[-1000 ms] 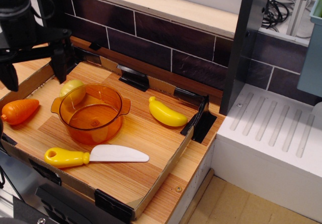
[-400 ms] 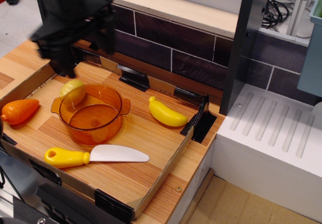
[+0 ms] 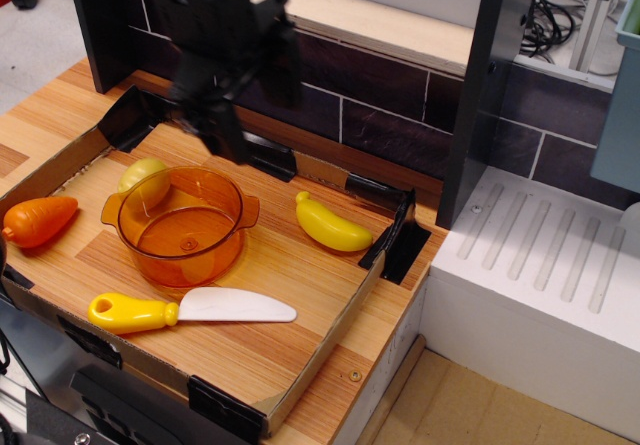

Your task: Put banana in pot

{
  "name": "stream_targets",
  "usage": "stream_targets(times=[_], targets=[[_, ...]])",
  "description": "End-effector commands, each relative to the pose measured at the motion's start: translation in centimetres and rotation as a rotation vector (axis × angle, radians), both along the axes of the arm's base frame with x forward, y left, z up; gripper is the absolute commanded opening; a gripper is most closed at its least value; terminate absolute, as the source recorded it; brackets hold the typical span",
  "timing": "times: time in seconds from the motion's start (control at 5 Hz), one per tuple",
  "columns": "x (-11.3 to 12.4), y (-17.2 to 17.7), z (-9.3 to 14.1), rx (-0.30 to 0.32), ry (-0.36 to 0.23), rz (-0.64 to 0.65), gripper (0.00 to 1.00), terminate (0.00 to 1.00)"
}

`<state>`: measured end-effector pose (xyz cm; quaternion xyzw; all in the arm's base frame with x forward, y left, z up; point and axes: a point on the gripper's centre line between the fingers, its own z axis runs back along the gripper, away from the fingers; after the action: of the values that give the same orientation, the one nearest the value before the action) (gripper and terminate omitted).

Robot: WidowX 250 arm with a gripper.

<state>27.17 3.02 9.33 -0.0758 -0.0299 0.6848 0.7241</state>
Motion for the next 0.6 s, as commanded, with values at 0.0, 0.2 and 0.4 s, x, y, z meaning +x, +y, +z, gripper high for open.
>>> stream_targets(times=[0.0,0.2,0.4], targets=[[2.4,-2.6,-2.5,0.038,-0.016,0.008,1.00,0.00],[2.6,-3.9,-4.7,0.080,0.004,-0.020,1.00,0.00],[2.6,-4.9,-5.9,0.094,0.019,-0.023,1.00,0.00]])
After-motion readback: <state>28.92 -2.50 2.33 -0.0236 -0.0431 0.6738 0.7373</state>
